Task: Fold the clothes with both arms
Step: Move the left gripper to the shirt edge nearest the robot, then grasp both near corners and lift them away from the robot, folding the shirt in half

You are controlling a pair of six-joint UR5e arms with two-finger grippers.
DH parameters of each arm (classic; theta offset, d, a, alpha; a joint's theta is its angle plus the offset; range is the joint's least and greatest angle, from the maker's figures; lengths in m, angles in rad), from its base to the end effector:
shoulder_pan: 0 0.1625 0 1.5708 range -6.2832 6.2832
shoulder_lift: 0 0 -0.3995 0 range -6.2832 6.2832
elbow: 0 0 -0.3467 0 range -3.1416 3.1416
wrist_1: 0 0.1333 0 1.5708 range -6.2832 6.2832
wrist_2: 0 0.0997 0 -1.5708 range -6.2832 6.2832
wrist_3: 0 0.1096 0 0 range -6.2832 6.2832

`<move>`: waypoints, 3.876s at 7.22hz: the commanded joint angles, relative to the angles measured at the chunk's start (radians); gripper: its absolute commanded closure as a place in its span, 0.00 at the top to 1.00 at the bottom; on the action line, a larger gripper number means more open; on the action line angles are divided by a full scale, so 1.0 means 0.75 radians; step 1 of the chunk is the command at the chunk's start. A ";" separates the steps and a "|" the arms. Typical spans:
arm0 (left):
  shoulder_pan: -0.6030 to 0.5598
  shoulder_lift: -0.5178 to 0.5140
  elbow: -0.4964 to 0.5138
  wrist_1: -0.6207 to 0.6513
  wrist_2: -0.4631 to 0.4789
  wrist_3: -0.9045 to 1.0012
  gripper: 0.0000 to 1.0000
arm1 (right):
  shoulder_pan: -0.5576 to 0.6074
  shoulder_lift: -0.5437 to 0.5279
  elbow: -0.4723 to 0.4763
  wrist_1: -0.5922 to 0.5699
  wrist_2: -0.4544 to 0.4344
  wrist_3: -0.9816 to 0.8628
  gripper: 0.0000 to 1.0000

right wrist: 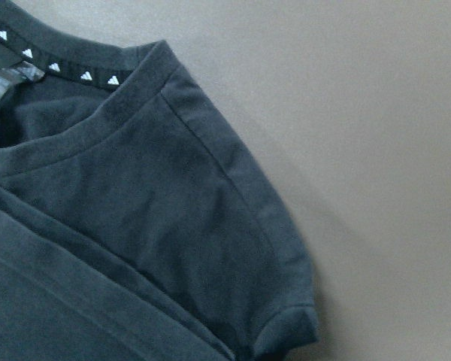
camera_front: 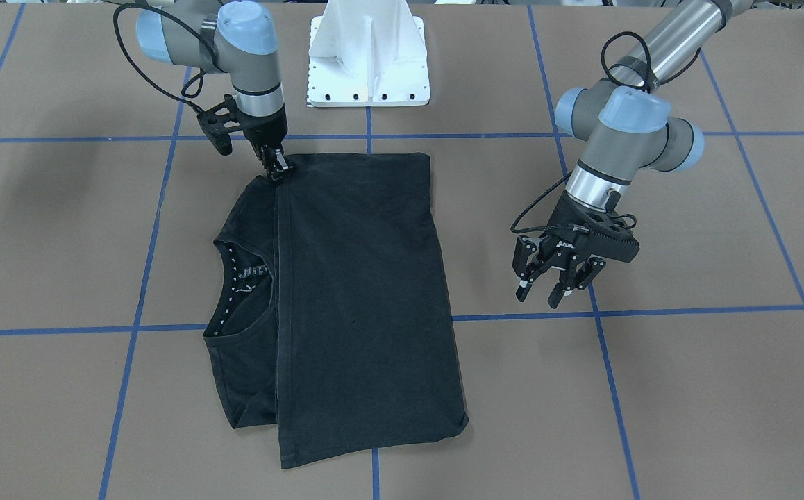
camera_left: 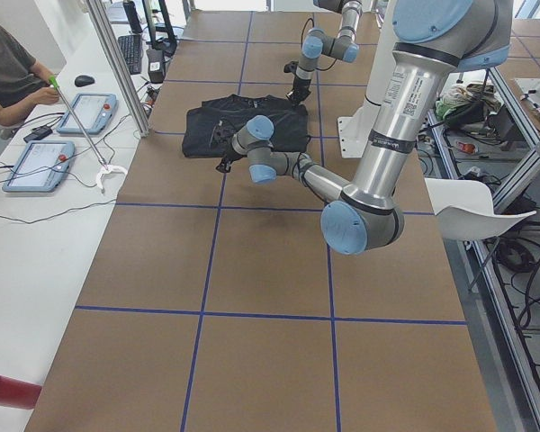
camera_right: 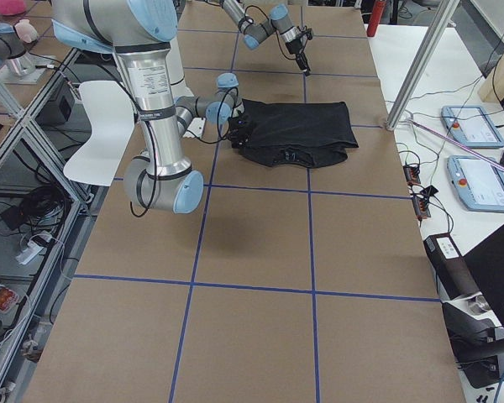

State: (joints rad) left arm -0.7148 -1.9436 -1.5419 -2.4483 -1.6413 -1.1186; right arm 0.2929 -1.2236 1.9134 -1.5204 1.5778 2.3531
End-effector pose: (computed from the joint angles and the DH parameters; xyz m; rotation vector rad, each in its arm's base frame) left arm 0.3774 -0.4939 0.3614 0.6223 1.0544 -0.1860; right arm -0.4892 -0.2859 0.3312 -0.1947 -0.7507 1.0212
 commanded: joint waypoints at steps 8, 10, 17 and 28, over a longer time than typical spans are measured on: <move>0.615 0.170 -0.403 -0.010 0.343 -1.100 0.64 | 0.010 -0.029 0.098 -0.012 0.050 0.000 0.00; 0.671 0.166 -0.349 0.002 0.389 -1.106 0.63 | 0.010 -0.029 0.098 -0.012 0.050 -0.002 0.00; 0.712 0.145 -0.356 0.086 0.387 -1.106 0.16 | 0.014 -0.027 0.112 -0.012 0.050 0.000 0.00; 0.629 0.131 -0.883 0.481 0.188 -1.219 0.00 | 0.274 -0.134 0.554 -0.236 0.403 -0.004 0.00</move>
State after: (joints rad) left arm -0.1963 -1.8237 -2.1661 -2.1083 -1.4840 -2.0176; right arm 0.4474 -1.3518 2.2908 -1.6280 1.8084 2.3525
